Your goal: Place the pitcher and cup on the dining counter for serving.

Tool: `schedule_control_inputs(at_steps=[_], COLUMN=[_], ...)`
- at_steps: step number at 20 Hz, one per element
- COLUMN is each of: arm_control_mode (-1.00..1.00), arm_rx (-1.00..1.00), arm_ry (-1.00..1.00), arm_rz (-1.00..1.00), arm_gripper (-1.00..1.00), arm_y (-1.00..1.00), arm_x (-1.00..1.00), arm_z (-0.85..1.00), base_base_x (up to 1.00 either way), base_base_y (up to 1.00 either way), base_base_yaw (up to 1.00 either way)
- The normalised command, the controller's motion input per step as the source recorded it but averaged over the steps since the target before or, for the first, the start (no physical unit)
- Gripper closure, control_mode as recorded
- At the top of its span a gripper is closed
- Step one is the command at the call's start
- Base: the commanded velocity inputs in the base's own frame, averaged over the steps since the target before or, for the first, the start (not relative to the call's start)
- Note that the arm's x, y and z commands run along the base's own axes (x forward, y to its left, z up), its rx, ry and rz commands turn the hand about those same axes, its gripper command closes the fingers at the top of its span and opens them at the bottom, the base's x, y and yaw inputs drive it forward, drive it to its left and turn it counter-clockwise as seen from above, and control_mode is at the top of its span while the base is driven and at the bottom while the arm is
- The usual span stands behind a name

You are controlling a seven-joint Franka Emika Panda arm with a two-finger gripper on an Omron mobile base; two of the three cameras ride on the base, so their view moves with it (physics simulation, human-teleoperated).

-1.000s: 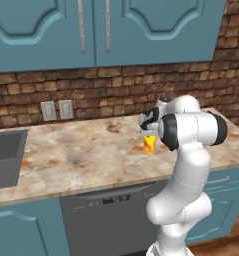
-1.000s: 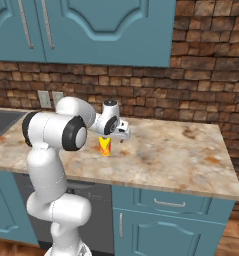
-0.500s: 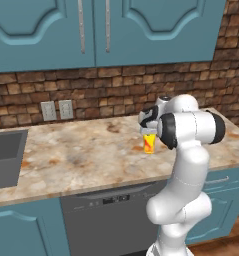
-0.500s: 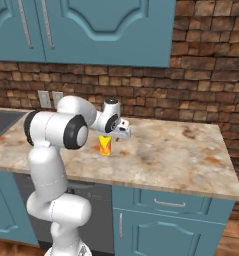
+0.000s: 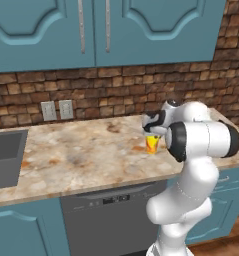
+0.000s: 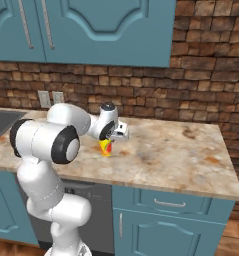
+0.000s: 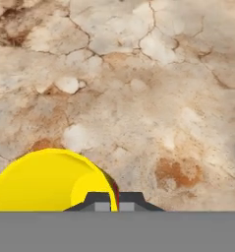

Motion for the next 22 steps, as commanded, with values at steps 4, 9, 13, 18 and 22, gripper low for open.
schedule_control_inputs(at_steps=[4,9,13,18,22], arm_control_mode=[-1.00,-1.00,-1.00,-1.00,-1.00], arm_rx=[0.00,0.00,0.00,-0.03,-0.12], arm_ry=[-0.22,-0.20,-0.04,0.04,0.08], arm_rz=[0.05,0.14,0.22,0.21,0.06], arm_gripper=[1.00,1.00,1.00,1.00,1.00], arm_y=[0.00,0.00,0.16,0.22,0.23], arm_x=[-0.73,-0.77,-0.86,-0.67,-0.21], arm_z=[0.76,0.99,0.91,0.77,0.71], base_base_x=[0.00,0.00,0.00,0.00,0.00], base_base_y=[0.00,0.00,0.00,0.00,0.00], base_base_yaw=[0.00,0.00,0.00,0.00,0.00])
